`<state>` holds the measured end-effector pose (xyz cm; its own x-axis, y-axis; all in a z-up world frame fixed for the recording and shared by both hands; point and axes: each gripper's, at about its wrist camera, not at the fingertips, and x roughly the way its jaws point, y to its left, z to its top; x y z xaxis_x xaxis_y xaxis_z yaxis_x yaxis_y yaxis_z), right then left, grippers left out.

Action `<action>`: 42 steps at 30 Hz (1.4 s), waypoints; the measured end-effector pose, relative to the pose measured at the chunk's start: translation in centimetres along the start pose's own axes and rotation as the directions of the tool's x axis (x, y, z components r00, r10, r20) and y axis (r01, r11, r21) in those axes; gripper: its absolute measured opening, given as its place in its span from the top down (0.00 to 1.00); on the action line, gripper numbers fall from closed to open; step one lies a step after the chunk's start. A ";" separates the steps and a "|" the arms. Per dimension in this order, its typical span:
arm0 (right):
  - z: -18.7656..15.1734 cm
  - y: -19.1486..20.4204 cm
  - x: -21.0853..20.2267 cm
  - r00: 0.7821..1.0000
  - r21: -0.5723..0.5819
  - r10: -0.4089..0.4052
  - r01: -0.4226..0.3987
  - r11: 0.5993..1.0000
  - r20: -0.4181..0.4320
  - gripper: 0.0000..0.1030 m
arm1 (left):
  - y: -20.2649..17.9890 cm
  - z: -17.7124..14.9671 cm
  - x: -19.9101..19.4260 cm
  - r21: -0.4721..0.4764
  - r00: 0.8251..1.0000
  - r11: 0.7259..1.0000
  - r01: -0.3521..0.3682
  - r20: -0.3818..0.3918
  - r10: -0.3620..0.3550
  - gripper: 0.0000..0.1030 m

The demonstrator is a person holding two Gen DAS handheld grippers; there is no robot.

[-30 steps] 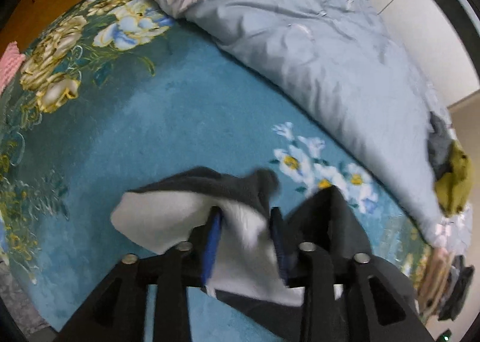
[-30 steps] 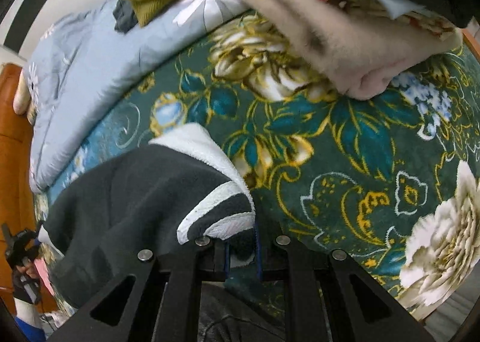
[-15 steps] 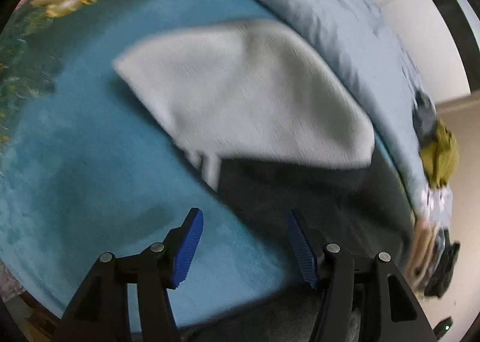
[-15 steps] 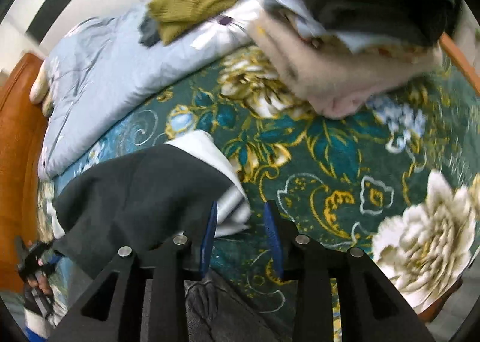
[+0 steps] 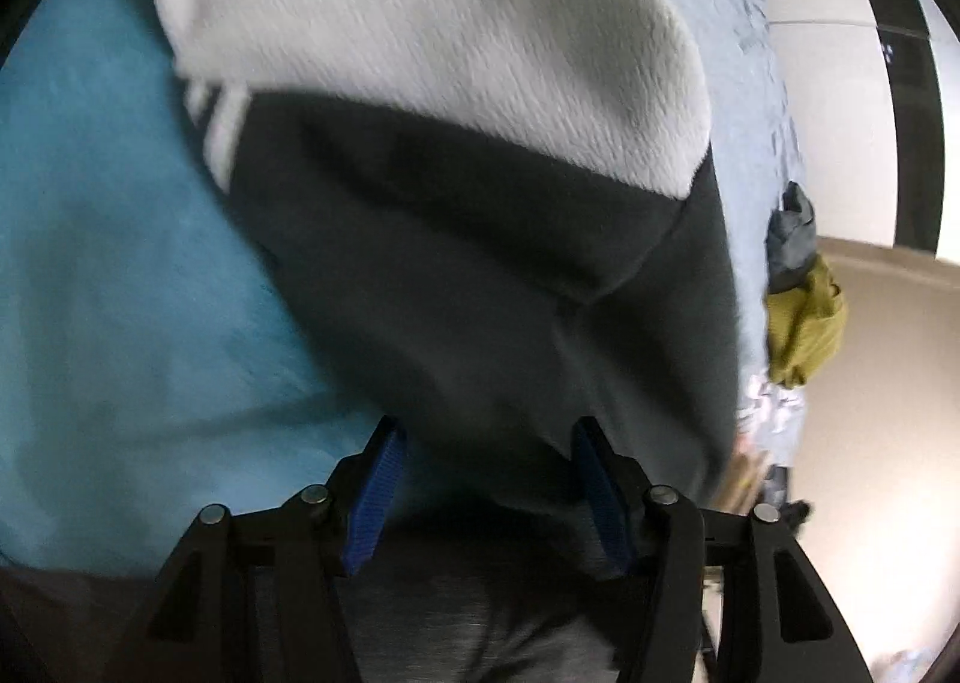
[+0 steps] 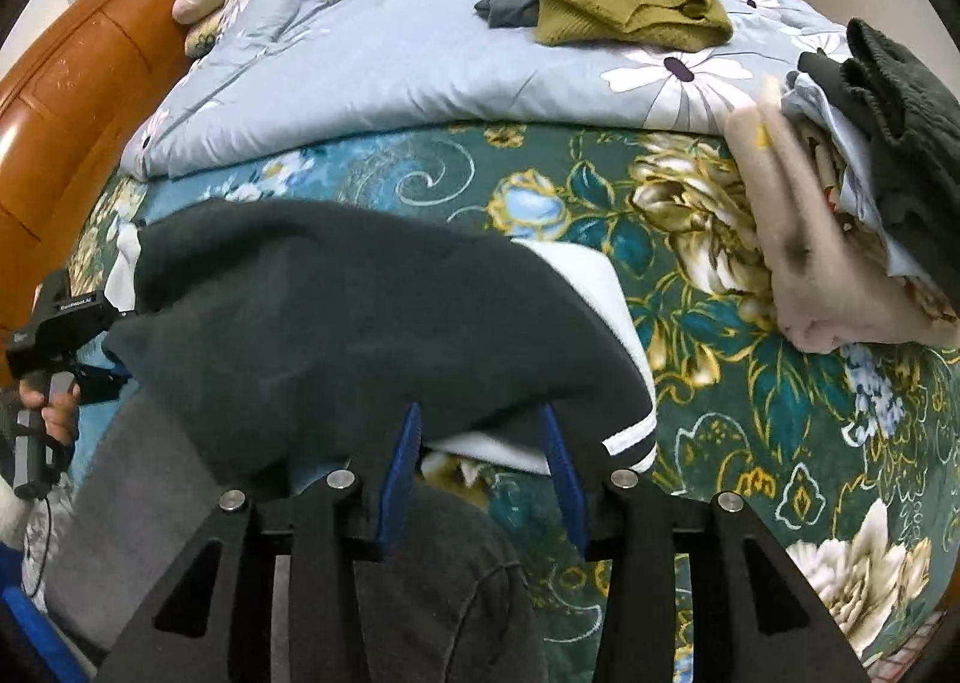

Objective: Fold clothes

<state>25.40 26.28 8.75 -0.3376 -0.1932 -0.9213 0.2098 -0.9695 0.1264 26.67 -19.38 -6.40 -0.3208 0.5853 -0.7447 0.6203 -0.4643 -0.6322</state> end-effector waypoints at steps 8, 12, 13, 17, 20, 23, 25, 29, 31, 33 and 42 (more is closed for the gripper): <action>-0.2 -0.7 -0.3 1.000 0.037 0.022 -0.022 0.999 0.003 0.58 | -5.3 -1.4 0.4 0.110 0.997 0.991 0.079 -0.023 -0.077 0.87; 0.0 -0.7 -0.4 0.999 0.034 0.040 -0.040 0.999 0.003 0.58 | -8.7 0.7 0.4 0.106 0.991 0.985 0.136 -0.016 -0.135 0.88; 0.1 -0.5 -0.4 0.999 0.027 0.046 -0.046 0.999 0.004 0.58 | -9.5 1.1 0.5 0.099 0.988 0.983 0.154 -0.017 -0.153 0.88; 0.8 1.3 -0.4 0.996 -0.056 0.092 -0.091 0.994 0.005 0.57 | -12.2 3.7 1.6 0.077 0.981 0.978 0.194 -0.026 -0.193 0.88; 1.4 3.0 0.1 0.993 -0.140 0.121 -0.120 0.983 -0.007 0.51 | -14.1 5.5 2.5 0.081 0.983 0.981 0.179 -0.041 -0.176 0.88; 2.1 4.9 1.1 0.993 -0.234 0.117 -0.120 0.965 -0.027 0.44 | -16.1 7.3 4.1 0.058 0.985 0.985 0.161 -0.064 -0.158 0.88; 2.6 5.9 2.3 0.992 -0.282 0.113 -0.123 0.951 -0.051 0.44 | -16.9 8.5 5.0 0.036 0.985 0.986 0.160 -0.073 -0.157 0.88; 3.6 7.8 5.2 0.988 -0.366 0.109 -0.141 0.920 -0.107 0.44 | -17.3 10.4 7.1 -0.021 0.982 0.987 0.160 -0.100 -0.161 0.88; 3.9 9.0 6.6 0.988 -0.419 0.090 -0.134 0.898 -0.123 0.44 | -17.2 11.0 7.9 -0.038 0.981 0.987 0.154 -0.111 -0.157 0.88; 4.3 10.1 7.9 0.988 -0.460 0.076 -0.129 0.878 -0.131 0.44 | -16.9 11.7 8.5 -0.056 0.980 0.986 0.154 -0.122 -0.160 0.88; 5.6 11.5 11.1 0.994 -0.479 0.010 -0.061 0.876 -0.108 0.67 | -16.6 12.9 9.5 -0.056 0.969 0.982 0.179 -0.165 -0.186 0.86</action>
<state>18.96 12.18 2.04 -0.2344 -0.1850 -0.9544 0.6440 -0.7650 -0.0099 4.12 -14.71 -5.70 -0.3083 0.7627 -0.5685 0.5917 -0.3143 -0.7424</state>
